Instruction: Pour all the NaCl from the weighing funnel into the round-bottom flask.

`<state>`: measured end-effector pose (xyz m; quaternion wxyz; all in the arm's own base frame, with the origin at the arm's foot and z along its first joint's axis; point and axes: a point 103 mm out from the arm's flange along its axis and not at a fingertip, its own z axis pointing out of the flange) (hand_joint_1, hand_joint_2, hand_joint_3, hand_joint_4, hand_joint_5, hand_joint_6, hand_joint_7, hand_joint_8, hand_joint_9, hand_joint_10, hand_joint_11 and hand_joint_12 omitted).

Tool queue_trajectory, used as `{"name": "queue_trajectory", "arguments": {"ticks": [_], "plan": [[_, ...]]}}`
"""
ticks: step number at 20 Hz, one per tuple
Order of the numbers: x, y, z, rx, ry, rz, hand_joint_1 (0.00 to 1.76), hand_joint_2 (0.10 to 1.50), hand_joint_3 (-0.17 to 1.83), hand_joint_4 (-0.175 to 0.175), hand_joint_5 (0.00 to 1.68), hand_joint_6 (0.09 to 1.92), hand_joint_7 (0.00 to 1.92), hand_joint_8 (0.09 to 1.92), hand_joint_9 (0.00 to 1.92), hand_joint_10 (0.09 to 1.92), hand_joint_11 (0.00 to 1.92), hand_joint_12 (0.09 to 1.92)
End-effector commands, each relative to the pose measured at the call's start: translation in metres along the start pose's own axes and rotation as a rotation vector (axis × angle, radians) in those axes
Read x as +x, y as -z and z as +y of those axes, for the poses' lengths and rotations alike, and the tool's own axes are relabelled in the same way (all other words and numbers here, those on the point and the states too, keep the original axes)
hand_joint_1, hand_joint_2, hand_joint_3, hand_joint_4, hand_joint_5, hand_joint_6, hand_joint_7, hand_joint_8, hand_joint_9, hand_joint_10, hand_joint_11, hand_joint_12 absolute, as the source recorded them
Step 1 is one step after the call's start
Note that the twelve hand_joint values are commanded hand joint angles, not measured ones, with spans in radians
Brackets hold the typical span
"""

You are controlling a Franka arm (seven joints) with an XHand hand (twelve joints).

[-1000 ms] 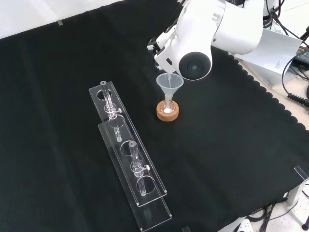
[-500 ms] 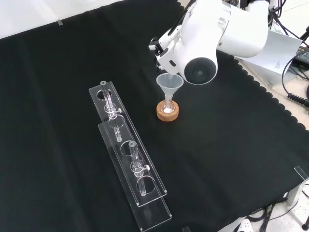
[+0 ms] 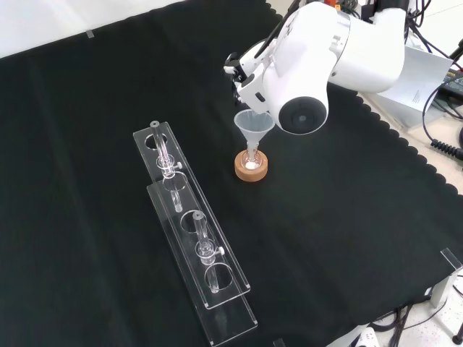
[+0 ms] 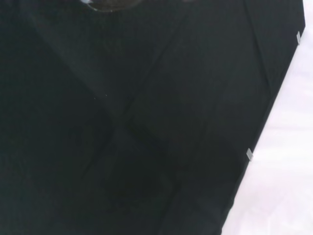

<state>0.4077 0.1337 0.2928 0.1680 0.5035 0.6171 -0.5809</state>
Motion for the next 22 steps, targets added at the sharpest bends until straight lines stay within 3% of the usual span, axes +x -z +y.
{"name": "queue_trajectory", "arguments": {"ticks": [1, 4, 19, 22], "plan": [[-0.001, 0.004, -0.004, 0.029, -0.02, -0.05, 1.09, 1.11, -0.17, 0.161, 1.17, 0.74, 1.32, 0.37, 1.46, 0.09, 1.02, 0.91], [-0.002, 0.008, -0.007, 0.039, -0.042, -0.109, 1.09, 1.11, -0.17, 0.161, 1.17, 0.74, 1.32, 0.37, 1.46, 0.09, 1.02, 0.91], [0.002, 0.02, -0.014, 0.04, -0.054, -0.189, 1.09, 1.11, -0.17, 0.17, 1.17, 0.73, 1.32, 0.36, 1.47, 0.09, 1.02, 0.91], [0.002, 0.02, -0.015, 0.039, -0.052, -0.18, 1.09, 1.11, -0.17, 0.171, 1.17, 0.73, 1.32, 0.36, 1.47, 0.09, 1.02, 0.9]]}}
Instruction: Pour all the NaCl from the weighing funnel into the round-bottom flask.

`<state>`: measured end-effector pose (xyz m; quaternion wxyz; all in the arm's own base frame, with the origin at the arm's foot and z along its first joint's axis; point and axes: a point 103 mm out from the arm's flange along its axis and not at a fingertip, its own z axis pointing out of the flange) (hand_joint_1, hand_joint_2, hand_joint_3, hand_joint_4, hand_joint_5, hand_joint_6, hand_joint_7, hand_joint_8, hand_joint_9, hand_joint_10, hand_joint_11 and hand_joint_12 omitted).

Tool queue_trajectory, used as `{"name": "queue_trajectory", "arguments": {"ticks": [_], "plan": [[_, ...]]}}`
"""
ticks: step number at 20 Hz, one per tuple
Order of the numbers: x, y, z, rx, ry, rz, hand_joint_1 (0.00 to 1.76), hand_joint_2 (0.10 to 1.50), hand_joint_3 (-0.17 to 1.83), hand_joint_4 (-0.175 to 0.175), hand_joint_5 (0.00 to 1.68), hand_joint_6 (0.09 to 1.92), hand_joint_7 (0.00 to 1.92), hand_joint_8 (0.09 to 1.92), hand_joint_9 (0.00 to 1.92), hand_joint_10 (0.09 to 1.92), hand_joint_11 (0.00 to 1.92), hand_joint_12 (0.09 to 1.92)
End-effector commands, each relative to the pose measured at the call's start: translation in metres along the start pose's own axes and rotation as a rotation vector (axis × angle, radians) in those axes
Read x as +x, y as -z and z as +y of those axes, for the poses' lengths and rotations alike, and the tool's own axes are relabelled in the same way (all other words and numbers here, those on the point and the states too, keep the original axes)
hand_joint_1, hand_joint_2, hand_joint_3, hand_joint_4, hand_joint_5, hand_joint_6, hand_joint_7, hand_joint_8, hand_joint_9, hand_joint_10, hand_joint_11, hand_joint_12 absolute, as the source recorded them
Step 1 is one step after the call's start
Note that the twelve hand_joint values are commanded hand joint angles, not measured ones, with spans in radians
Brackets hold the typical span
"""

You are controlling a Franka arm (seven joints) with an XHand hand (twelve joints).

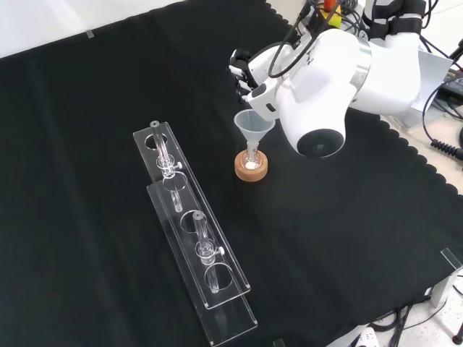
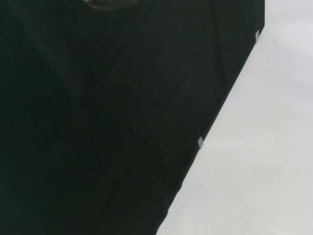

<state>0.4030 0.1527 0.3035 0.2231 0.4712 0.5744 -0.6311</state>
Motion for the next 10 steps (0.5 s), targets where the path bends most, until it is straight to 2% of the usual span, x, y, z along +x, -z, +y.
{"name": "queue_trajectory", "arguments": {"ticks": [1, 10], "plan": [[0.0001, 0.0014, -0.0018, -0.008, -0.003, -0.003, 1.09, 1.11, -0.17, 0.172, 1.17, 0.73, 1.32, 0.36, 1.47, 0.09, 1.02, 0.9], [-0.0029, -0.0056, 0.0015, -0.021, 0.012, 0.054, 1.08, 1.11, -0.17, 0.174, 1.17, 0.73, 1.32, 0.36, 1.47, 0.09, 1.03, 0.9]]}}
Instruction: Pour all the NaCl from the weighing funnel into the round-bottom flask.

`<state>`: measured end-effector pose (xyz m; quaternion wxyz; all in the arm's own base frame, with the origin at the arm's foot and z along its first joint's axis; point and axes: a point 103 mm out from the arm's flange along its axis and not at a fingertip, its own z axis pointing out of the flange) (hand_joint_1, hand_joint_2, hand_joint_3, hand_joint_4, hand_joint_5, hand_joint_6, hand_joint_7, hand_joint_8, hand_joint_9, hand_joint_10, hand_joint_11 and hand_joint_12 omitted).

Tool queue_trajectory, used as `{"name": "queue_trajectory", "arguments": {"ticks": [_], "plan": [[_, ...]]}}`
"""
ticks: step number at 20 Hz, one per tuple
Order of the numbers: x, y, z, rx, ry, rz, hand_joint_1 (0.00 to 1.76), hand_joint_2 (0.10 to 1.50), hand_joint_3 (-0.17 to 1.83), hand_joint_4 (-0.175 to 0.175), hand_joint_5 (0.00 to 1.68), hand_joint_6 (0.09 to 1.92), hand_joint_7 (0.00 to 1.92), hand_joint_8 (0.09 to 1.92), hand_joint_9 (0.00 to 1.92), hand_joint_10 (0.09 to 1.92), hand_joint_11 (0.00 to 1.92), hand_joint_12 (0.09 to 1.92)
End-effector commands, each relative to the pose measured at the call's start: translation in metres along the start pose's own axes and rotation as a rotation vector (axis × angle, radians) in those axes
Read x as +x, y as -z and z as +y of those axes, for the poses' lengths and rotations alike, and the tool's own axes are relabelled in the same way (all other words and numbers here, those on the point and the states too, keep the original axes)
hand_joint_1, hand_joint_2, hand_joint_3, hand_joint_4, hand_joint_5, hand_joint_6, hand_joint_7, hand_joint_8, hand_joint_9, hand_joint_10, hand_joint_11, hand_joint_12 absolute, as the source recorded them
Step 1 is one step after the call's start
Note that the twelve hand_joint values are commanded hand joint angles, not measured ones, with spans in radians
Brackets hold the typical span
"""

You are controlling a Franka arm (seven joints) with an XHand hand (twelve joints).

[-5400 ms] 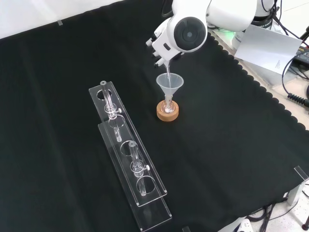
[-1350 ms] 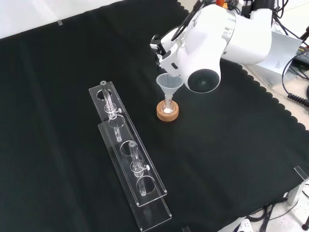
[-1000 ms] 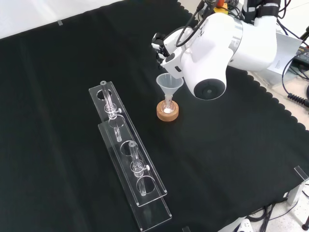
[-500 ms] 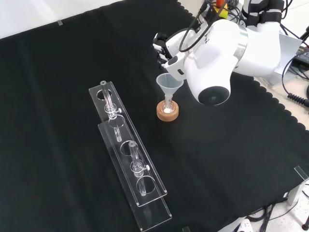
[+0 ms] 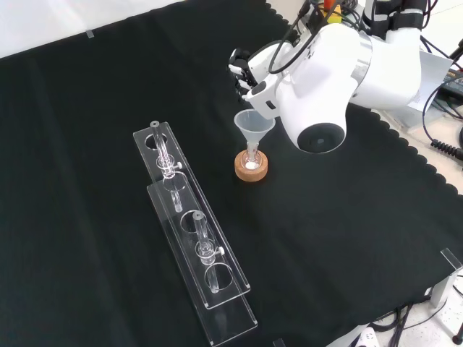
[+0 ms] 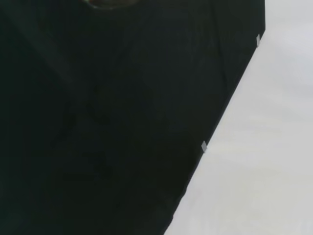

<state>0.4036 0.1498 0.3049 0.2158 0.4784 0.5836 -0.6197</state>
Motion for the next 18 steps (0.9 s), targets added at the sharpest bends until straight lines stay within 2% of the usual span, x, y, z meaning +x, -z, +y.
{"name": "queue_trajectory", "arguments": {"ticks": [1, 4, 10, 12, 15, 18], "plan": [[-0.001, -0.004, 0.001, -0.011, 0.006, 0.03, 1.08, 1.11, -0.17, 0.174, 1.17, 0.73, 1.32, 0.36, 1.47, 0.09, 1.03, 0.9], [-0.003, -0.007, 0.002, -0.015, 0.003, 0.052, 1.08, 1.11, -0.17, 0.175, 1.17, 0.73, 1.32, 0.36, 1.47, 0.09, 1.03, 0.9], [-0.009, -0.018, 0.005, -0.029, 0.005, 0.139, 1.09, 1.11, -0.17, 0.174, 1.17, 0.73, 1.32, 0.36, 1.47, 0.09, 1.03, 0.9], [-0.009, -0.019, 0.002, -0.089, -0.002, 0.162, 1.09, 1.11, -0.17, 0.173, 1.17, 0.73, 1.32, 0.36, 1.47, 0.09, 1.03, 0.9], [-0.017, -0.031, 0.003, -0.139, 0.018, 0.277, 1.09, 1.11, -0.17, 0.171, 1.17, 0.73, 1.32, 0.36, 1.47, 0.09, 1.03, 0.9], [-0.021, -0.043, 0.006, -0.173, 0.033, 0.364, 1.09, 1.11, -0.17, 0.17, 1.17, 0.73, 1.32, 0.36, 1.47, 0.09, 1.03, 0.89]]}}
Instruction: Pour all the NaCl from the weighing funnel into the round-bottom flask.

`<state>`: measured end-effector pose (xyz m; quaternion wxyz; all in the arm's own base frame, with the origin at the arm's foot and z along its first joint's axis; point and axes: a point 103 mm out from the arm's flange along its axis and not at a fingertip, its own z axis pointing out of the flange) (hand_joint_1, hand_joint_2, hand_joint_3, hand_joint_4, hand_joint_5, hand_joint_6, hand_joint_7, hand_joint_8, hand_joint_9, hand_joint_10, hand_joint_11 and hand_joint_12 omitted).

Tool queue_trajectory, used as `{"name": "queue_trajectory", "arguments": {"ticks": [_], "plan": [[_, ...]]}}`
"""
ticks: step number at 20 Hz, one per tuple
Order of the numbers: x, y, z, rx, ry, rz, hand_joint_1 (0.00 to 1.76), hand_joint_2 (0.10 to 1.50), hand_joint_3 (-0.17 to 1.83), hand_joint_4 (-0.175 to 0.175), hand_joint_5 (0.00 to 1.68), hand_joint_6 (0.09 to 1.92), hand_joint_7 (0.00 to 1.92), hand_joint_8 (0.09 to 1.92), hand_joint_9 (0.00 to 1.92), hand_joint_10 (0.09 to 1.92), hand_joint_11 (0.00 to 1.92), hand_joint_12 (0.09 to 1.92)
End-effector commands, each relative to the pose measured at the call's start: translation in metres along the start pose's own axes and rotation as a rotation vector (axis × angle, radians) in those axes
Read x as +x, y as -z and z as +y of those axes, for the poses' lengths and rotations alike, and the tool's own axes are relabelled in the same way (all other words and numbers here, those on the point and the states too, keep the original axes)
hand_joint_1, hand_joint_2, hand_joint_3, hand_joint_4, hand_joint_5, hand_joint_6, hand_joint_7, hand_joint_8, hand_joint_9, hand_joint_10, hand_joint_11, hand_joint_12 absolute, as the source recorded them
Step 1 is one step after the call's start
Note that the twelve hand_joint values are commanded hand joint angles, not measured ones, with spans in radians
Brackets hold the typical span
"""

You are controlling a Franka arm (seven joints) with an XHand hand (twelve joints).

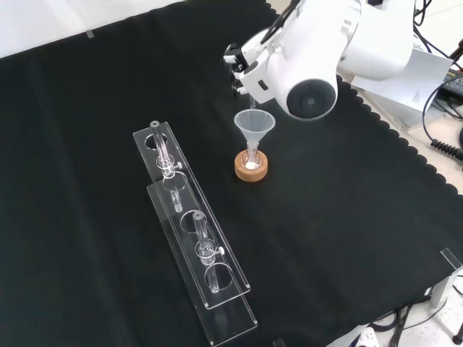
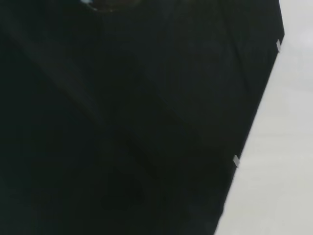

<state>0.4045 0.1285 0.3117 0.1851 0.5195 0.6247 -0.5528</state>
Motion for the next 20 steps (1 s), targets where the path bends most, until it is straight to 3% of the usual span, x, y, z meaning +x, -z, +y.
{"name": "queue_trajectory", "arguments": {"ticks": [1, 9, 12, 20], "plan": [[-0.015, -0.026, 0.002, -0.103, 0.045, 0.225, 1.09, 1.11, -0.17, 0.17, 1.17, 0.73, 1.32, 0.36, 1.47, 0.09, 1.03, 0.89], [-0.026, -0.055, 0.014, -0.164, 0.061, 0.39, 1.09, 1.11, -0.17, 0.167, 1.17, 0.73, 1.33, 0.36, 1.47, 0.09, 1.03, 0.89], [-0.027, -0.066, 0.017, -0.214, 0.074, 0.444, 1.09, 1.11, -0.17, 0.167, 1.17, 0.73, 1.33, 0.36, 1.47, 0.09, 1.03, 0.89], [-0.022, -0.093, 0.034, -0.224, 0.078, 0.541, 1.09, 1.11, -0.17, 0.163, 1.17, 0.73, 1.33, 0.36, 1.47, 0.09, 1.04, 0.89]]}}
